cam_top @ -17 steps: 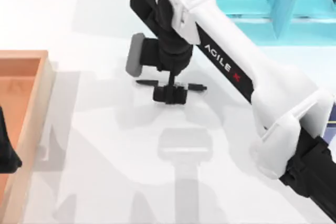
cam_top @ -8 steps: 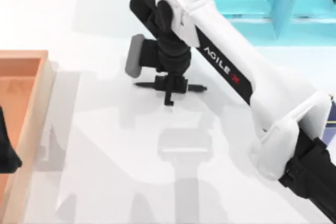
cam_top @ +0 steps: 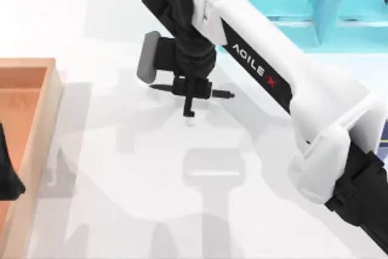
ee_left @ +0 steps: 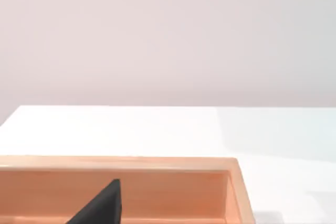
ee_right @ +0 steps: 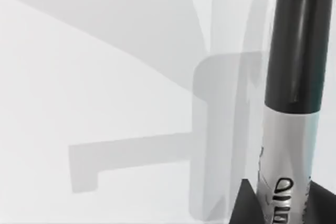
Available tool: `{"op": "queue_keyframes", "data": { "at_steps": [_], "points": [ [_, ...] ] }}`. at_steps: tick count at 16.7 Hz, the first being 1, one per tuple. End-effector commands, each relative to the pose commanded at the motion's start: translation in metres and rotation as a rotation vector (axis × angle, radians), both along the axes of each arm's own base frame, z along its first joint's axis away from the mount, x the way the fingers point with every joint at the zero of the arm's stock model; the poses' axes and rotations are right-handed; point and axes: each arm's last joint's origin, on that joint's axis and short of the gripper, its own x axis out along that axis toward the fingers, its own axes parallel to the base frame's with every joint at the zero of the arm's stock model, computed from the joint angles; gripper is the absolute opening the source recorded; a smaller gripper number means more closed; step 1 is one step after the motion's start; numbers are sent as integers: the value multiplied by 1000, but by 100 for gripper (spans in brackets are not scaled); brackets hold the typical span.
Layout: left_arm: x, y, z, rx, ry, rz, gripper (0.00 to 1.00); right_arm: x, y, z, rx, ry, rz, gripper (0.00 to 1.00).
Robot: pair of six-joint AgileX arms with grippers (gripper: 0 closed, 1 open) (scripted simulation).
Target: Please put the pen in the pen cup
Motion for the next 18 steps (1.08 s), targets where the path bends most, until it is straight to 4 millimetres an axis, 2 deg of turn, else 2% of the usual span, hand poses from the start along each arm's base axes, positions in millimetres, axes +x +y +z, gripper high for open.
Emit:
{"op": "queue_keyframes", "data": {
  "at_steps": [3,6,13,15,18],
  "points": [
    [0,0,0,0,0,0,100,-16,11,32,6,-6,1,0],
    [0,0,0,0,0,0,100,-44,16,60,-13,17,3,0],
    [0,0,0,0,0,0,100,-123,-1,111,-31,33,-2,0],
    [0,0,0,0,0,0,100,-137,-7,120,-20,23,-5,0],
    [0,0,0,0,0,0,100,-142,-9,124,-15,19,-6,0]
  ]
}}
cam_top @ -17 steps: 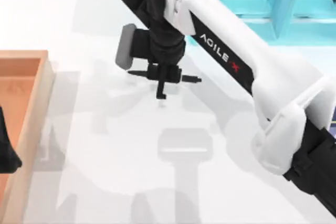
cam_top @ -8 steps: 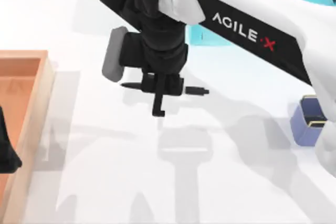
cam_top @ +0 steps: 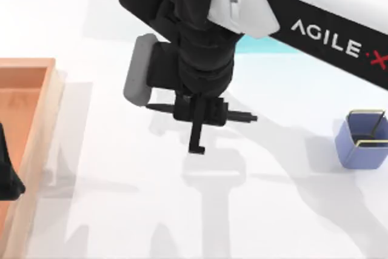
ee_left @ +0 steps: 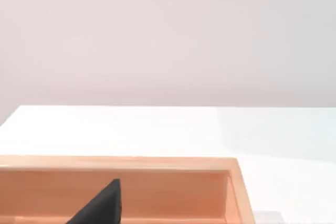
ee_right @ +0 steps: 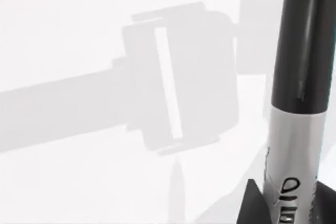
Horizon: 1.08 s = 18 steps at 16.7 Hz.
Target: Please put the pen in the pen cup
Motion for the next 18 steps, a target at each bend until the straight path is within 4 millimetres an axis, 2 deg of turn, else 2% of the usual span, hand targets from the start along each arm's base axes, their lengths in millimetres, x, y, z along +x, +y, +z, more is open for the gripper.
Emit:
{"op": "queue_keyframes", "data": {
  "at_steps": [5,8,11,14,16,18],
  "points": [
    [0,0,0,0,0,0,100,5,-4,-1,9,8,-7,0],
    [0,0,0,0,0,0,100,26,-29,-2,95,41,-12,0],
    [0,0,0,0,0,0,100,56,-78,-8,262,96,-17,0],
    [0,0,0,0,0,0,100,81,-145,-18,501,144,-9,0],
    [0,0,0,0,0,0,100,88,-195,-27,687,155,4,0],
    [0,0,0,0,0,0,100,86,-244,-37,881,138,17,0]
  ]
}}
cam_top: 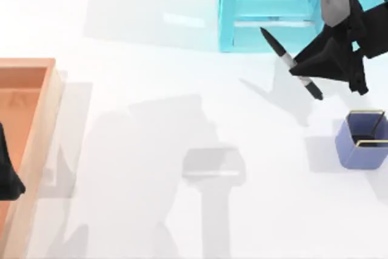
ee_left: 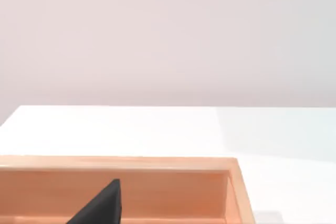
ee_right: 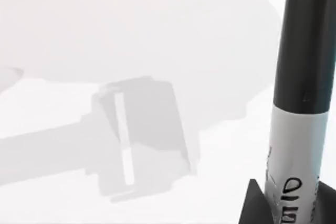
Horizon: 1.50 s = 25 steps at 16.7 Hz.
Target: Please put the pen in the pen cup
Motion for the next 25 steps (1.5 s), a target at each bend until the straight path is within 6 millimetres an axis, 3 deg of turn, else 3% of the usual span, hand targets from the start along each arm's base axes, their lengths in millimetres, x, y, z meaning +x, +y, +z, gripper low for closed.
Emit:
{"op": "queue_keyframes", "data": {
  "at_steps": [5,7,10,15,16,25],
  "points": [
    [0,0,0,0,0,0,100,-32,-103,-25,436,-128,-82,0],
    [0,0,0,0,0,0,100,-49,-131,-32,557,-195,-130,0],
    [0,0,0,0,0,0,100,-70,-157,-40,665,-273,-191,0],
    [0,0,0,0,0,0,100,-76,-163,-42,692,-296,-211,0],
    [0,0,0,0,0,0,100,-73,-162,-51,645,-318,-195,0],
    [0,0,0,0,0,0,100,-74,-158,-45,690,-292,-208,0]
  ]
}}
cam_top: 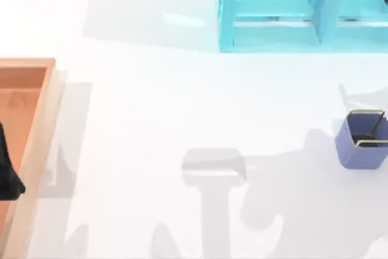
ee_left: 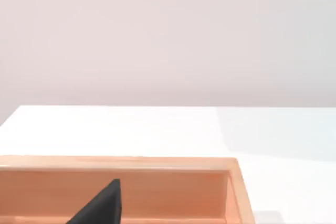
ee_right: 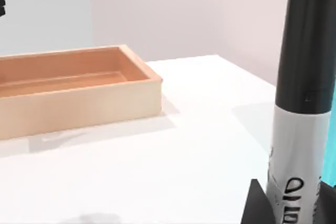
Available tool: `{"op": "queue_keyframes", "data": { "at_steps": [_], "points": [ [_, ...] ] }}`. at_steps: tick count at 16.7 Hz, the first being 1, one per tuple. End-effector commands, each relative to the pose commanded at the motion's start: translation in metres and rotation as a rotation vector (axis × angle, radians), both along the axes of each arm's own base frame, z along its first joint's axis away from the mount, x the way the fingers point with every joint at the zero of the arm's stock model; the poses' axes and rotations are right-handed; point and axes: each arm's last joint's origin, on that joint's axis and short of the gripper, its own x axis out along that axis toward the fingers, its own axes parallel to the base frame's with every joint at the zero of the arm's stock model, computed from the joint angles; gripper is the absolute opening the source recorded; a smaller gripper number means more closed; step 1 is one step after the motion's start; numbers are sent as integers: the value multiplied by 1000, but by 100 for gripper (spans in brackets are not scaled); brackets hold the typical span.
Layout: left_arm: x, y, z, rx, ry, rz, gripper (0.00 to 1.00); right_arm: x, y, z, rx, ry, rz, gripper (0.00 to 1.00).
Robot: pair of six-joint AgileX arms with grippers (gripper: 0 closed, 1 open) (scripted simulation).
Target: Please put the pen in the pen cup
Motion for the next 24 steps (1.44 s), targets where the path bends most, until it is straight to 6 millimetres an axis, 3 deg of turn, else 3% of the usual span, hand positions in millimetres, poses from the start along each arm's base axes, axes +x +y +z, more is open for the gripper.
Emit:
{"op": "queue_keyframes", "data": {
  "at_steps": [5,18,24],
  "points": [
    [0,0,0,0,0,0,100,0,-1,1,2,-3,-4,0],
    [0,0,0,0,0,0,100,0,-1,1,2,-3,-4,98],
    [0,0,0,0,0,0,100,0,-1,1,2,-3,-4,100]
  ]
}}
